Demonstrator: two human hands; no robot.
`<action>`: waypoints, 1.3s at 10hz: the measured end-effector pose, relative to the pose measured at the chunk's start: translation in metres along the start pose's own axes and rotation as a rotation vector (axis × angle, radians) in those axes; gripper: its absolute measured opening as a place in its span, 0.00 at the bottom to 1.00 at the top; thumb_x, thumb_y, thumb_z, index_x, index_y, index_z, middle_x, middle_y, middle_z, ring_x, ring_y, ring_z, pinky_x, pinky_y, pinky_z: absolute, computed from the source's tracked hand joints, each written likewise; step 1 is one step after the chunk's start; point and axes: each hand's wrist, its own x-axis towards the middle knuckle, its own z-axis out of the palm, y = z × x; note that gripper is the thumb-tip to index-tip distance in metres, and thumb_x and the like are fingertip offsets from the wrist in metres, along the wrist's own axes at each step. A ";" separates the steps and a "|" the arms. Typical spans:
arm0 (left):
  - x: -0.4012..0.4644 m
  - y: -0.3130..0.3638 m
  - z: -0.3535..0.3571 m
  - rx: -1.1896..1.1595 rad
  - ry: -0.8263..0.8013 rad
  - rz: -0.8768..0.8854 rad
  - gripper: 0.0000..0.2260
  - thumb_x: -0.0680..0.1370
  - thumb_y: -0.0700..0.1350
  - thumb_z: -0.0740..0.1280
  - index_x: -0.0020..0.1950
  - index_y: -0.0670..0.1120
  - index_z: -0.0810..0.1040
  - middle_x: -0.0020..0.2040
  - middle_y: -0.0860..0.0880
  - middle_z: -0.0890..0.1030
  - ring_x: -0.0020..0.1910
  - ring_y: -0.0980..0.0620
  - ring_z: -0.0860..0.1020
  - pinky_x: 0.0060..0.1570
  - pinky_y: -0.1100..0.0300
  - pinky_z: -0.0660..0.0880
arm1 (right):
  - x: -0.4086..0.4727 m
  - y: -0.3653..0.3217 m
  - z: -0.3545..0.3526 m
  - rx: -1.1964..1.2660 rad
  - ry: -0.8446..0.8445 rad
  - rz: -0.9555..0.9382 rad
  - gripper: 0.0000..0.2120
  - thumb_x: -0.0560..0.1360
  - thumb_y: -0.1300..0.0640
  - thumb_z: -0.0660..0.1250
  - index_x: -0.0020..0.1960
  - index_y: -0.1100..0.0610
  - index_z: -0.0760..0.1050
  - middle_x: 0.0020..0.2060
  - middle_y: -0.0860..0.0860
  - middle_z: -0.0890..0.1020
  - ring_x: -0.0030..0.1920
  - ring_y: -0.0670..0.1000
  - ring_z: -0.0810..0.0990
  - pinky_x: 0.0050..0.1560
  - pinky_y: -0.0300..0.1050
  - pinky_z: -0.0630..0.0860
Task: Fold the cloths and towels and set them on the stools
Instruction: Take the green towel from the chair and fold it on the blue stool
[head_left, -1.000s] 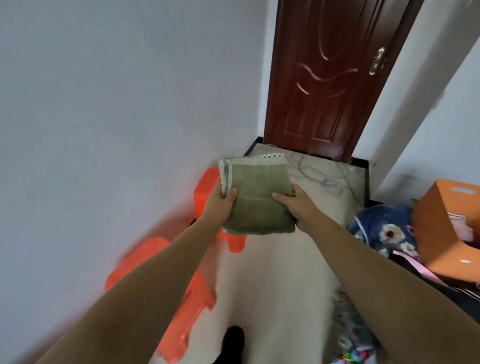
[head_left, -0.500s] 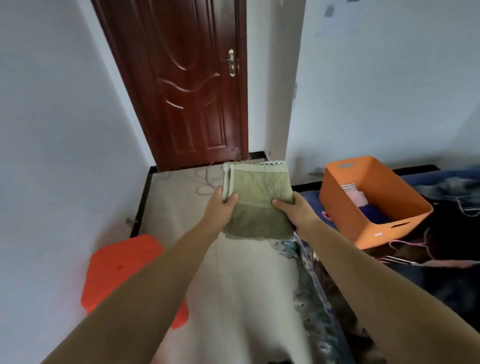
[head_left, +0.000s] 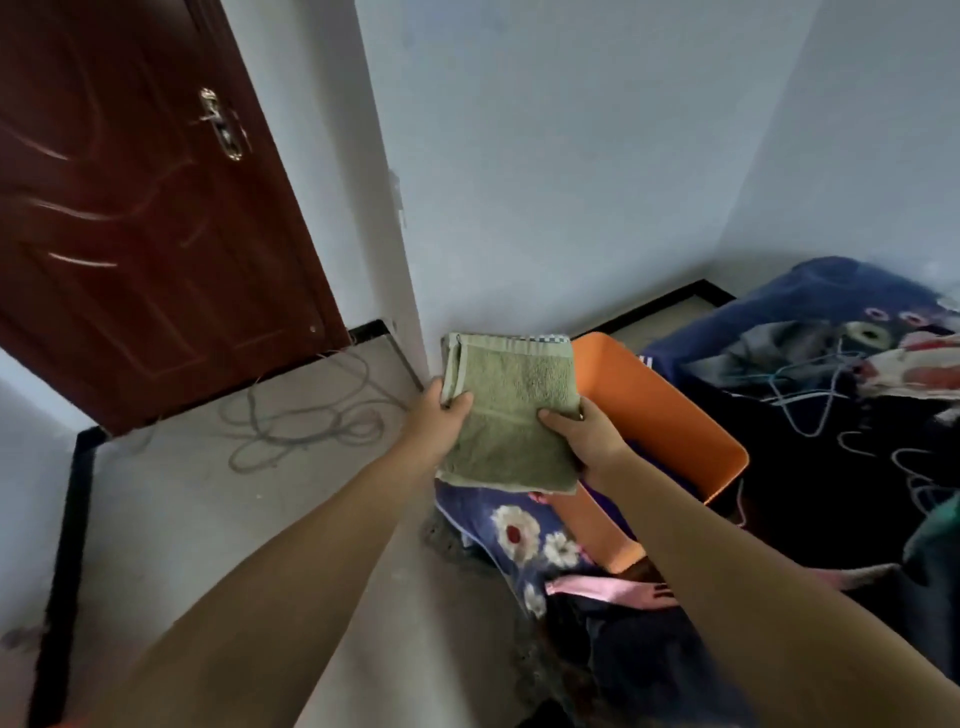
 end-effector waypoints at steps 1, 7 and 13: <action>0.045 0.017 0.044 0.001 -0.102 0.012 0.10 0.79 0.48 0.62 0.60 0.49 0.73 0.49 0.50 0.78 0.51 0.48 0.77 0.54 0.52 0.74 | 0.034 -0.007 -0.038 0.019 0.081 0.064 0.17 0.72 0.56 0.72 0.58 0.55 0.72 0.53 0.52 0.80 0.55 0.56 0.78 0.58 0.55 0.75; 0.226 -0.105 0.336 0.346 -0.985 -0.416 0.24 0.78 0.46 0.64 0.73 0.47 0.64 0.67 0.46 0.74 0.59 0.45 0.77 0.60 0.49 0.74 | 0.163 0.170 -0.152 0.110 0.859 0.768 0.19 0.76 0.60 0.62 0.66 0.58 0.66 0.59 0.60 0.76 0.57 0.62 0.76 0.58 0.54 0.75; 0.236 -0.144 0.335 0.493 -1.097 -0.478 0.25 0.77 0.44 0.66 0.73 0.44 0.63 0.66 0.44 0.72 0.64 0.41 0.73 0.58 0.52 0.73 | 0.183 0.187 -0.145 -0.015 0.729 1.131 0.19 0.79 0.63 0.56 0.69 0.66 0.66 0.67 0.62 0.71 0.67 0.61 0.71 0.61 0.48 0.70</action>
